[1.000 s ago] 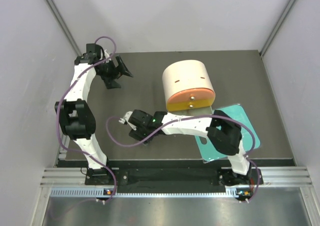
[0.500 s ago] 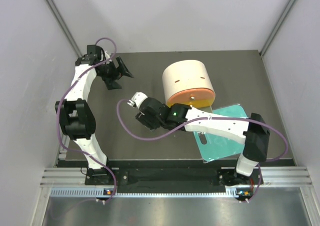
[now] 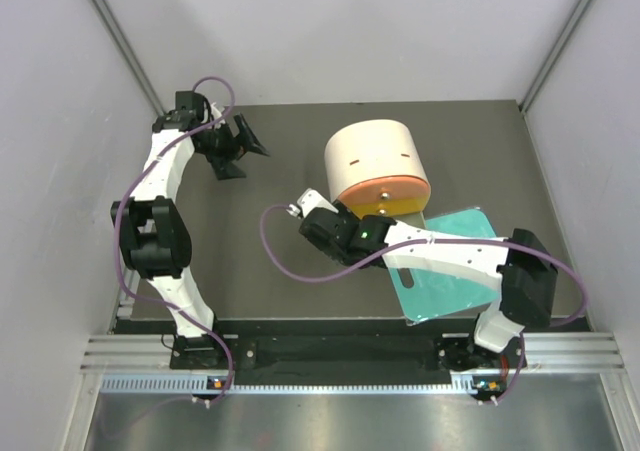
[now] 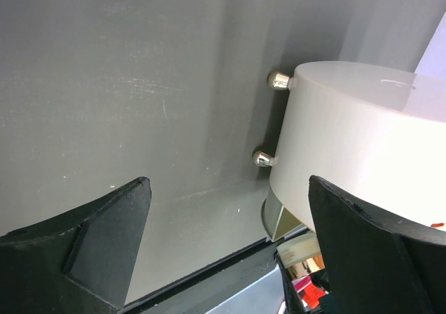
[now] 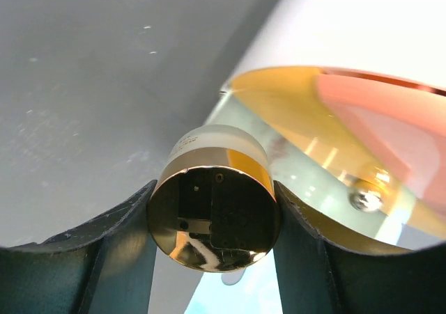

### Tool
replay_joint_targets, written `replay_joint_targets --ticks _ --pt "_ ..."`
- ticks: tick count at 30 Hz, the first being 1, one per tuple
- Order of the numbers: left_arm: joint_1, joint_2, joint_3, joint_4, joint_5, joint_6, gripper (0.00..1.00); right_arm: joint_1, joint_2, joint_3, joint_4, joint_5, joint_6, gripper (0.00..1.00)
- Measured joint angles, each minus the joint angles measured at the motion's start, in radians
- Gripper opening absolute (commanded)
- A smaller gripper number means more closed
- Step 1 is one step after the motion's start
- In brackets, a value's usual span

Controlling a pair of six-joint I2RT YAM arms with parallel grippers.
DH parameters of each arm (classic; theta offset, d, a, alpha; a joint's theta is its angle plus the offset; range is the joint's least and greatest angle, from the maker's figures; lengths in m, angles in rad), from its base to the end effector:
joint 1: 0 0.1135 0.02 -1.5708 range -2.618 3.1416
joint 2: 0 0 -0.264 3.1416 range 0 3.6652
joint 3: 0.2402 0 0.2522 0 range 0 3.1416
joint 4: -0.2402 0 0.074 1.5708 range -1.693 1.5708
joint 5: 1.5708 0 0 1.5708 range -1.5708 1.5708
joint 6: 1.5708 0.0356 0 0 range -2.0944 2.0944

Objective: Organize the makeup

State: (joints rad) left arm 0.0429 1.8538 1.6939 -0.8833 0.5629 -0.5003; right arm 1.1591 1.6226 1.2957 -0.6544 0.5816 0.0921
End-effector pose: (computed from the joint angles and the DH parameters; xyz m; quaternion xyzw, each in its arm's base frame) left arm 0.3980 -0.0019 0.2973 -0.1790 0.9129 -0.3180 0.1832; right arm 0.1550 0.3061 0.2691 -0.3945 0.8317 -0.0594 0.3863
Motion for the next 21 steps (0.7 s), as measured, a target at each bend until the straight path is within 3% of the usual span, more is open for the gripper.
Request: replay_joint_targets --ticks 15,17,20,21 --pt "-0.013 0.000 0.000 0.001 0.010 0.001 0.99 -0.003 -0.002 -0.033 -0.021 0.151 0.040 0.00" --pt "-0.013 0.000 0.000 0.001 0.010 0.001 0.99 -0.003 -0.002 -0.040 -0.025 0.154 0.045 0.05" --pt "-0.013 0.000 0.000 0.001 0.010 0.001 0.99 -0.003 0.002 -0.041 -0.029 0.155 0.055 0.22" --pt "-0.013 0.000 0.000 0.001 0.010 0.001 0.99 -0.003 0.004 -0.041 -0.030 0.154 0.060 0.34"
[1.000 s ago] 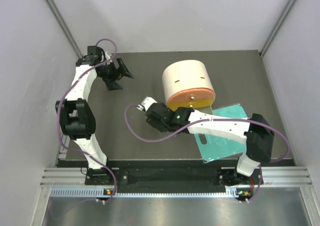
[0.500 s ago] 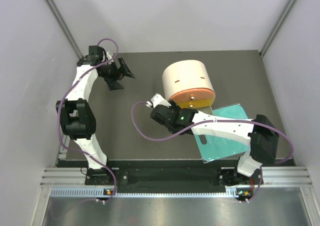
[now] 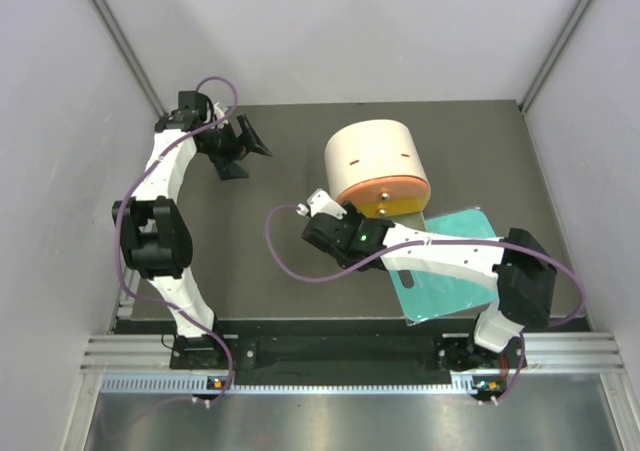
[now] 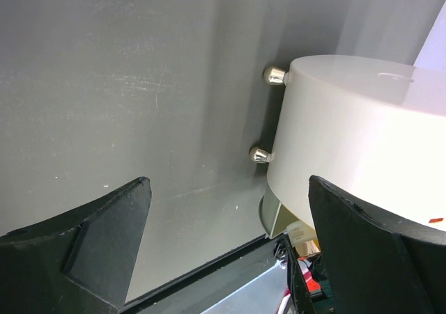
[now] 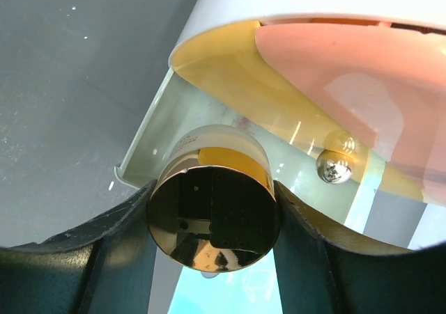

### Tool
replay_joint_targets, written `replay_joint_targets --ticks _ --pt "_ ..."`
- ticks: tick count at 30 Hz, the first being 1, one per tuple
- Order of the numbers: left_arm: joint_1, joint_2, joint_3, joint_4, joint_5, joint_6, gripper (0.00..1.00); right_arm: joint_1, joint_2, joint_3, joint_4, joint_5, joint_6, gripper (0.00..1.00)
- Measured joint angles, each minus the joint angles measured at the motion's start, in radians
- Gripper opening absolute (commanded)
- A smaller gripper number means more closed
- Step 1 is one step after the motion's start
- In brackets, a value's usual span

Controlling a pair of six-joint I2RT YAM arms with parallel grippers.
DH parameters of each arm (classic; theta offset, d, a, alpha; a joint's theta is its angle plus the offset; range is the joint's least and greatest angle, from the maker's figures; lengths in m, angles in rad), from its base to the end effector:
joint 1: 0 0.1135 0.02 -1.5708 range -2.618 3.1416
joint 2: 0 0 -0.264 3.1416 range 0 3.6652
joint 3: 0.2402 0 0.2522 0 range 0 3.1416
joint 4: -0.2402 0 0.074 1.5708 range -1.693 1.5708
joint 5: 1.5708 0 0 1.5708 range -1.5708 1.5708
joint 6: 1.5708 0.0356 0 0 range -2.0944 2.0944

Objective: Organize the makeup

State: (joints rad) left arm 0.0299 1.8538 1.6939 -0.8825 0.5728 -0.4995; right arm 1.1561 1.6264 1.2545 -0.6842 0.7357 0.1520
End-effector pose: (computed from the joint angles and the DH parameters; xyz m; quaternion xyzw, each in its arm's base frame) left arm 0.3979 -0.0074 0.2975 -0.1710 0.9130 -0.3235 0.1802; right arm 0.1565 0.2962 0.2566 -0.3540 0.8351 -0.1315 0.4001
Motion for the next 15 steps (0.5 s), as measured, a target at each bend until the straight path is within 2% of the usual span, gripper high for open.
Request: replay_joint_targets --ticks 3,5,6,8,10,15 --pt "0.000 0.000 0.000 0.000 0.002 0.000 0.99 0.000 0.001 0.000 -0.003 0.000 0.009 0.44" --pt "0.000 0.000 0.000 0.000 0.006 0.000 0.99 0.000 0.001 0.000 -0.005 -0.001 0.014 0.45" --pt "0.000 0.000 0.000 0.000 0.006 0.000 0.99 0.000 0.001 0.000 -0.005 -0.001 0.016 0.50" --pt "0.000 0.000 0.000 0.000 0.007 0.000 0.99 0.000 0.001 0.000 -0.005 -0.001 0.018 0.52" --pt "0.000 0.000 0.000 0.000 0.007 0.000 0.99 0.000 0.001 0.000 -0.007 -0.002 0.021 0.61" --pt "0.000 0.000 0.000 0.000 0.007 0.000 0.99 0.000 0.001 0.000 -0.017 -0.004 0.032 0.62"
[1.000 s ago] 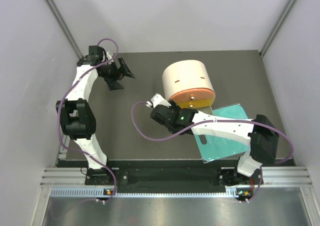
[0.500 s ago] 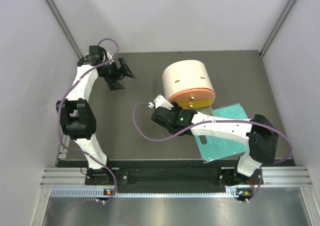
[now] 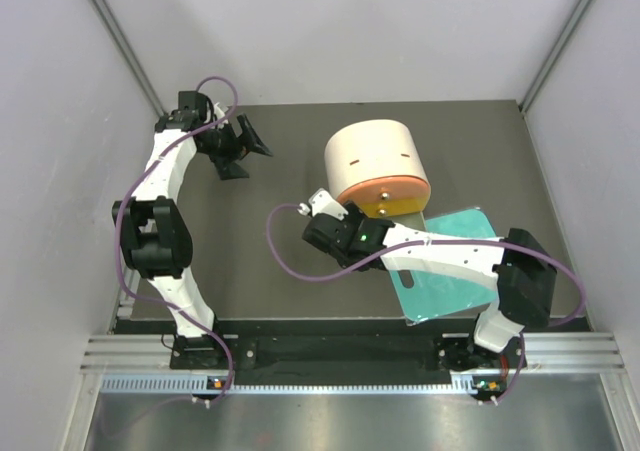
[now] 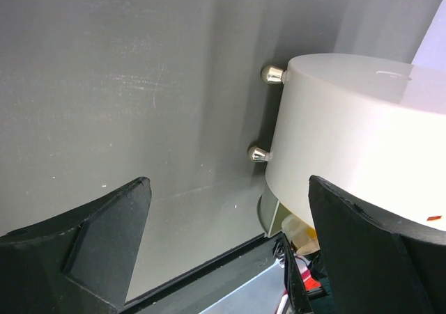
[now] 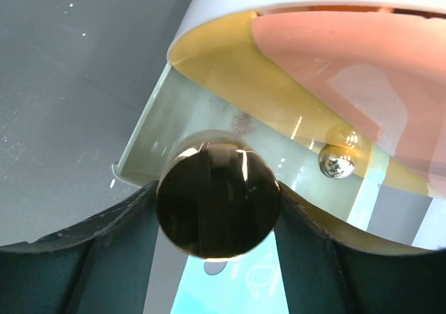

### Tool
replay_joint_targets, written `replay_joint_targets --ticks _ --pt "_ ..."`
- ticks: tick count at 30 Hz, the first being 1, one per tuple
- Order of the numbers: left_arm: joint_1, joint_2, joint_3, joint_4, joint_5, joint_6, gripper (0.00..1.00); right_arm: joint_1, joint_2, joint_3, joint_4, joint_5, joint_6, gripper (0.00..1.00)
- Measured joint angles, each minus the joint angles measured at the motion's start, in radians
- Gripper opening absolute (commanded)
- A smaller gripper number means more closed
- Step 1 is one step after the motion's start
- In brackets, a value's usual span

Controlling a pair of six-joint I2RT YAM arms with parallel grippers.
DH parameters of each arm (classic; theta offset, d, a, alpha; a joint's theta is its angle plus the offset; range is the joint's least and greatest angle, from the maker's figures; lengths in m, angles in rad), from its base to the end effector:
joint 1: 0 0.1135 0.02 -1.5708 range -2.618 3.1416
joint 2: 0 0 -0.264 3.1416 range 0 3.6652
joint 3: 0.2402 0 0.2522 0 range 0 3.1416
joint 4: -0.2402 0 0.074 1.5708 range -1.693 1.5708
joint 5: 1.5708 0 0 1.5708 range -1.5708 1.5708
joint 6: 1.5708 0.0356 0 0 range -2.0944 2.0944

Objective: Organize the makeup

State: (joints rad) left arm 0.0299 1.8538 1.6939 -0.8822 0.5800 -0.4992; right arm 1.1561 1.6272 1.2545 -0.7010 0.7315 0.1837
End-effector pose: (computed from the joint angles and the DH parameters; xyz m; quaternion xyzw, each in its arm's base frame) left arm 0.3979 -0.0076 0.2976 -0.1697 0.9123 -0.3267 0.1793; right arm 0.1559 0.2950 0.2554 -0.3452 0.8414 -0.1291 0.3953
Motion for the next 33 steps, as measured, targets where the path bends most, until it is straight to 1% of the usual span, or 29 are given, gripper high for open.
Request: replay_joint_targets --ticks 19,22,25,29,33 --pt "0.000 0.000 0.000 0.007 0.007 0.000 0.99 0.000 -0.003 -0.002 -0.001 0.046 0.027 0.62" --pt "0.000 0.000 0.000 0.011 0.008 0.000 0.99 0.003 -0.051 -0.025 0.010 0.039 0.024 0.62" --pt "-0.001 -0.001 0.000 0.026 0.008 -0.001 0.99 0.017 -0.137 -0.059 0.025 0.019 0.020 0.62" --pt "-0.007 -0.021 0.000 0.064 0.008 -0.007 0.99 0.067 -0.262 -0.099 0.058 -0.022 0.014 0.62" --pt "-0.029 -0.058 0.018 0.092 0.009 -0.009 0.99 0.119 -0.347 -0.118 0.072 -0.062 0.015 0.61"
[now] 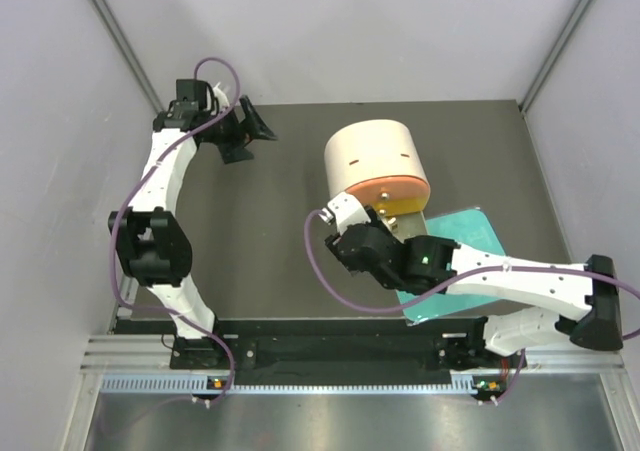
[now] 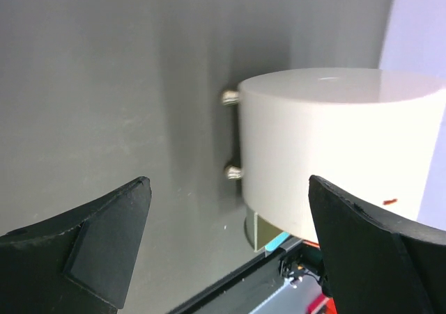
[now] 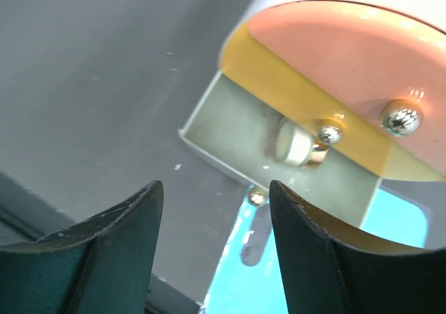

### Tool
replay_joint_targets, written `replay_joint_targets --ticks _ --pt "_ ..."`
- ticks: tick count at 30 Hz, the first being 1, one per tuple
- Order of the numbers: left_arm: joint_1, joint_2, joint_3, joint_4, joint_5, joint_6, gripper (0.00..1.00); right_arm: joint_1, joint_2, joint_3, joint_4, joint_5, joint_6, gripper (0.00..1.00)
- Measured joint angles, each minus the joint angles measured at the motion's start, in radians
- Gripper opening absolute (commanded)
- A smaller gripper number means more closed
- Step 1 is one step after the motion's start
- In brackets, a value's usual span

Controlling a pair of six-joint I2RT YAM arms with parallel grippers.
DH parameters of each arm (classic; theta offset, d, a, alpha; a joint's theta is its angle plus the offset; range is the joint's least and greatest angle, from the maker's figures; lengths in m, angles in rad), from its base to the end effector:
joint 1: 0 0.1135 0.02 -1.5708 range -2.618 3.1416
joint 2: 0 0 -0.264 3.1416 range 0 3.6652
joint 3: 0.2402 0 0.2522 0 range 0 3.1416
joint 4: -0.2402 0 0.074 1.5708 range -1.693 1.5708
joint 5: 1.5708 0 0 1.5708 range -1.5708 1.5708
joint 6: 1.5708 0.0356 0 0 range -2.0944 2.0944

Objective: Organize the makeup

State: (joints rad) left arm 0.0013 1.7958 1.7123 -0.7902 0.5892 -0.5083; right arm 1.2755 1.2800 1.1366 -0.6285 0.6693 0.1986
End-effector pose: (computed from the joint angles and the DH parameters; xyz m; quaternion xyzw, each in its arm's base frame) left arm 0.3945 -0.0193 0.3308 -0.1307 0.8953 -0.3461 0.2479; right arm 0.0992 0.2503 0.3197 -0.3366 0.8125 0.0228 0.4754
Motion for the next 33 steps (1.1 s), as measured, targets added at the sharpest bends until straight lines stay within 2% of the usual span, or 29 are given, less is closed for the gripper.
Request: replay_joint_targets --ticks 4,8,13,16,18,20,27,33 --pt "-0.054 -0.017 0.056 0.031 -0.001 0.001 0.99 0.012 -0.046 -0.011 -0.002 -0.047 0.056 0.60" --pt "-0.153 -0.018 0.134 0.043 -0.019 0.011 0.99 -0.007 -0.113 -0.080 -0.001 -0.177 0.172 0.57" --pt "-0.283 0.002 0.243 0.040 -0.058 0.029 0.99 -0.019 -0.206 -0.193 0.005 -0.339 0.324 0.48" --pt "-0.342 0.025 0.283 0.038 -0.068 0.035 0.99 -0.020 -0.252 -0.249 0.001 -0.374 0.391 0.30" --pt "-0.364 0.048 0.305 0.035 -0.076 0.036 0.99 -0.020 -0.267 -0.282 -0.004 -0.376 0.423 0.11" --pt "-0.390 0.077 0.327 0.037 -0.084 0.038 0.99 -0.020 -0.270 -0.321 -0.011 -0.372 0.454 0.00" --pt "-0.446 0.138 0.347 0.026 -0.092 0.041 0.99 -0.022 -0.254 -0.440 0.005 -0.286 0.592 0.00" --pt "-0.451 0.143 0.347 0.026 -0.089 0.047 0.99 -0.023 -0.327 -0.534 0.058 -0.129 0.624 0.00"
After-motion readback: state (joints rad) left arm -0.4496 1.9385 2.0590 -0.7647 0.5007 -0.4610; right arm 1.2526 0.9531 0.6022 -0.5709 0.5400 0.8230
